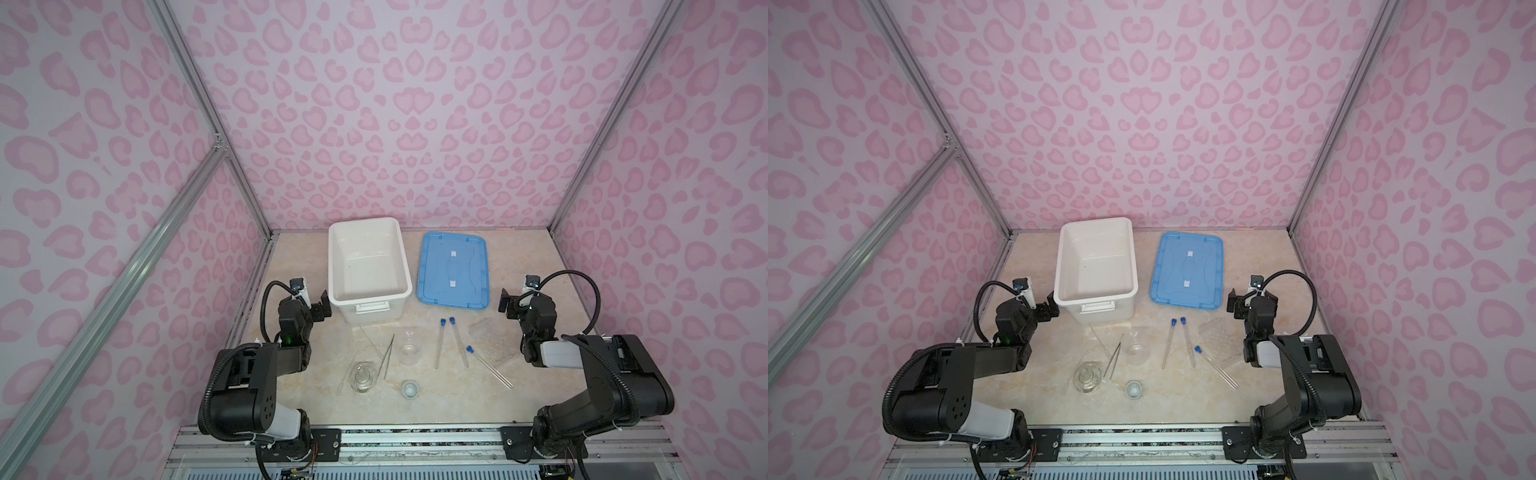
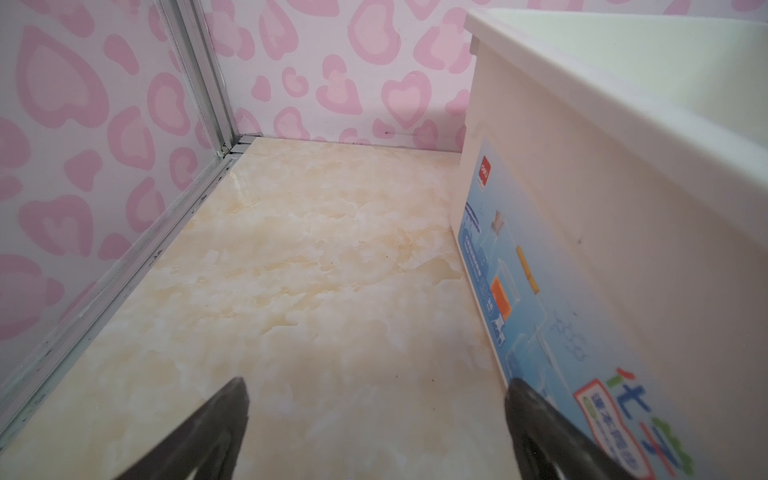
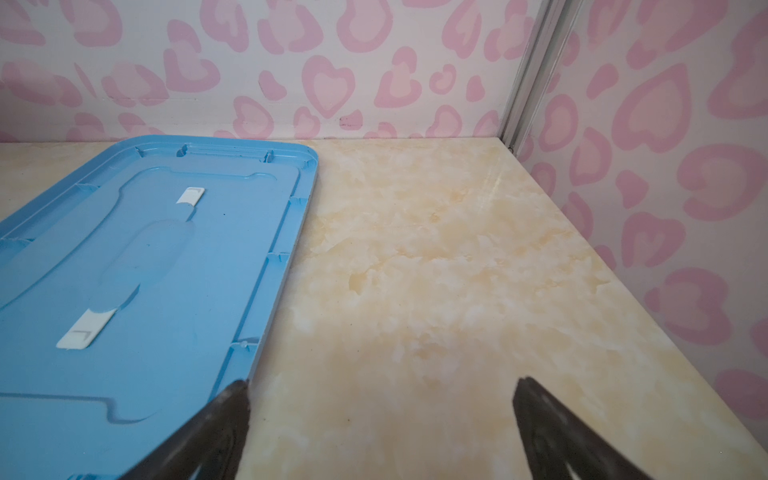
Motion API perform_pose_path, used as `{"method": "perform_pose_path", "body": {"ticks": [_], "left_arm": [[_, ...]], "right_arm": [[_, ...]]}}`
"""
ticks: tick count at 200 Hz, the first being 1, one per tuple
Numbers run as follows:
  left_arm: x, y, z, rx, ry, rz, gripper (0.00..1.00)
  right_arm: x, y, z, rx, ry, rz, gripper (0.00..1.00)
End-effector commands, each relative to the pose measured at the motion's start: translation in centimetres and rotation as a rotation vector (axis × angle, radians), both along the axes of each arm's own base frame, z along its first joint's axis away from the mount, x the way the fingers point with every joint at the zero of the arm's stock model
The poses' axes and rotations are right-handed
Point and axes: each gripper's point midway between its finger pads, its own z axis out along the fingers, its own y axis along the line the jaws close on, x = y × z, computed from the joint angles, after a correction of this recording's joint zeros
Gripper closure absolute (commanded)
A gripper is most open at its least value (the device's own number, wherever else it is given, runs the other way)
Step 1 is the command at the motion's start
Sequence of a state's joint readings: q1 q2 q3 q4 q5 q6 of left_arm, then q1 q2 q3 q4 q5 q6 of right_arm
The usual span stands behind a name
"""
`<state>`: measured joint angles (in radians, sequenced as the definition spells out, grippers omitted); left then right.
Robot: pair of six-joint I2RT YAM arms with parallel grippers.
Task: Organize the chemistry lab equipment
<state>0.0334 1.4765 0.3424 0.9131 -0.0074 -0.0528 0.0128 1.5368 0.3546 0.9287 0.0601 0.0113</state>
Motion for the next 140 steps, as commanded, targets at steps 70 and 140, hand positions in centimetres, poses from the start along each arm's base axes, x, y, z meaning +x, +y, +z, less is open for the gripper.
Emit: {"method": "perform_pose_path", "body": {"ticks": [70, 140], "left_arm": [[0.2, 0.1, 1.0, 0.007, -0.038, 0.003, 0.03], [-0.7, 3.5, 2.8, -0.033, -0.056, 0.193, 0.03]], "right_arm": [[0.1, -0.3, 0.2, -0.002, -0.007, -0.018, 0.0], [-0.2, -1.1, 1.2, 0.011, -0.04, -0.068, 0.0]]}}
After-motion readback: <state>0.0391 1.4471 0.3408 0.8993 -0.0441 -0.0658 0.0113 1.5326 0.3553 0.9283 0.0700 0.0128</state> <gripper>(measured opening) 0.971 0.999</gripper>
